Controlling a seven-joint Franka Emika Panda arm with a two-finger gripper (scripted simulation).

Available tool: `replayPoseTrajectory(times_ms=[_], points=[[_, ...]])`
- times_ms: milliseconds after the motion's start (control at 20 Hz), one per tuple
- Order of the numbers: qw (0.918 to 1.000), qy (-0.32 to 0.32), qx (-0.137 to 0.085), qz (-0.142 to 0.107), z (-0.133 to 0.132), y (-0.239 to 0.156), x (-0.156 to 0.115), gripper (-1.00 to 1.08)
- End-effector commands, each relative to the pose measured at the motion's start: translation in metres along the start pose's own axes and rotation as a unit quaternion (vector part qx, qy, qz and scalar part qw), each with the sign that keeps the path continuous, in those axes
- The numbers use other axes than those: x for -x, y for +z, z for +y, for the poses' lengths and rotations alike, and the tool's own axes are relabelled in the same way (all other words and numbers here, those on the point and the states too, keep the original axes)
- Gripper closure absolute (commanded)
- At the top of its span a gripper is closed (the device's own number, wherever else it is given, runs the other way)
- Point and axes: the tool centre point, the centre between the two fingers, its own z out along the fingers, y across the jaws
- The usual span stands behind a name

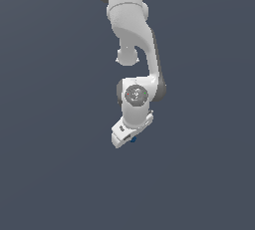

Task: Pick up the object and move it to a goal position.

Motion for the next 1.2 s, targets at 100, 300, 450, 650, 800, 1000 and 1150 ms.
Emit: replayPoseTrajectory(times_ms=[100,300,450,650,800,1000,1150], points=[[1.0,0.0,0.0,0.0,0.009,-0.01,0.007,1.08],[1.0,0.0,0.0,0.0,0.025,-0.029,0.021,1.08],[1.0,0.0,0.0,0.0,0.044,-0.051,0.037,1.08],[1.0,0.0,0.0,0.0,0.073,-0.084,0.061,1.08],[1.0,0.0,0.0,0.001,0.095,-0.109,0.079,1.08],[1.0,0.0,0.0,0.001,0.123,-0.142,0.103,1.08],[1.0,0.0,0.0,0.001,0.145,-0.166,0.119,1.08]])
